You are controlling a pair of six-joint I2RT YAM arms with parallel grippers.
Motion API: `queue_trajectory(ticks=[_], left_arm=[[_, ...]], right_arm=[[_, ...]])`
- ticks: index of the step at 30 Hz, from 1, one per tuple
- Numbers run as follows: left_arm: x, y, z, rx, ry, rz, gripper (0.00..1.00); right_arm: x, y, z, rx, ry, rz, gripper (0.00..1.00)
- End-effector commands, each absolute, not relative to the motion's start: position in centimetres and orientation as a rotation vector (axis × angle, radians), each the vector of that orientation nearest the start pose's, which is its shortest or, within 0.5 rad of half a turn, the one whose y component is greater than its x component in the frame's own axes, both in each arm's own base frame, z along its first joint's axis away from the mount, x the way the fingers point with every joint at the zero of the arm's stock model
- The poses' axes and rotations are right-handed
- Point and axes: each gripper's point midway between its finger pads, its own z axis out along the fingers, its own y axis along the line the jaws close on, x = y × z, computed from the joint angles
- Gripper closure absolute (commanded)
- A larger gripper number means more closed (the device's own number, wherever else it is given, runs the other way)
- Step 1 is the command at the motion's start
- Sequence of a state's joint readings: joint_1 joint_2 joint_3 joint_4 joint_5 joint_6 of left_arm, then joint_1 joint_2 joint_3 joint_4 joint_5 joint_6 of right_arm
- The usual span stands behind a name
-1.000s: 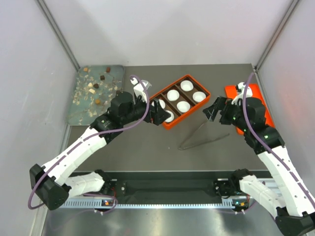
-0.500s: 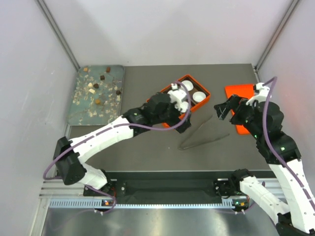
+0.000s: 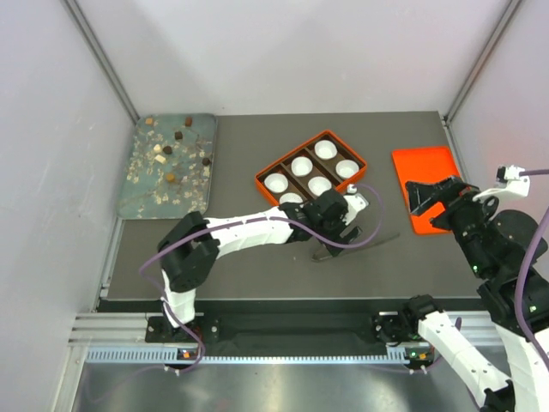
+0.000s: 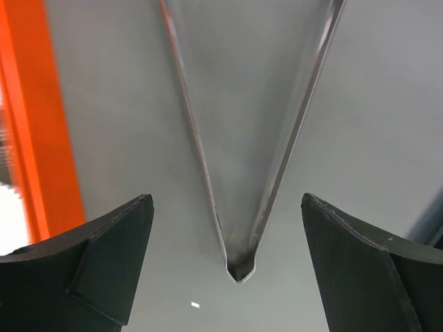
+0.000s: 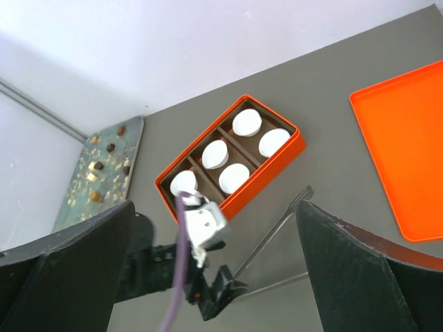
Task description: Pack the chocolate
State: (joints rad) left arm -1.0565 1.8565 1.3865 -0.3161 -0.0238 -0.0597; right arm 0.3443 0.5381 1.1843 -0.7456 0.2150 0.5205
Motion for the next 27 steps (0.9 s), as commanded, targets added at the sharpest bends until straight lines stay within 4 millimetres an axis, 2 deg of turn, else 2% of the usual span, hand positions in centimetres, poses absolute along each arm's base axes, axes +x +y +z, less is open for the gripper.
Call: queue_trajectory(ticks=[1, 5, 13, 17, 27], left_arm=[[24.8, -44.5, 10.8, 1.19, 2.05, -0.531, 0.08], [24.2, -45.7, 9.8, 1.256, 2.033, -0.594, 0.08], [24.1, -46.5, 6.7, 1.312, 2.06, -0.591, 0.07], [24.0, -47.2, 5.9, 1.33, 2.057, -0.579, 0.07], [24.4, -46.5, 3.4, 1.32, 2.097, -0.482, 0.1]], right_arm=[[18.2, 4.2, 40.0, 0.318, 1.619, 0.458, 0.0], [18.1, 4.3, 39.7, 0.313, 1.616, 0.467, 0.0], [18.5, 4.6, 38.7, 0.305, 1.644, 0.464, 0.0], [18.7, 4.7, 38.5, 0.305, 1.653, 0.458, 0.0], [18.8, 4.6, 38.3, 0.307, 1.655, 0.452, 0.0]])
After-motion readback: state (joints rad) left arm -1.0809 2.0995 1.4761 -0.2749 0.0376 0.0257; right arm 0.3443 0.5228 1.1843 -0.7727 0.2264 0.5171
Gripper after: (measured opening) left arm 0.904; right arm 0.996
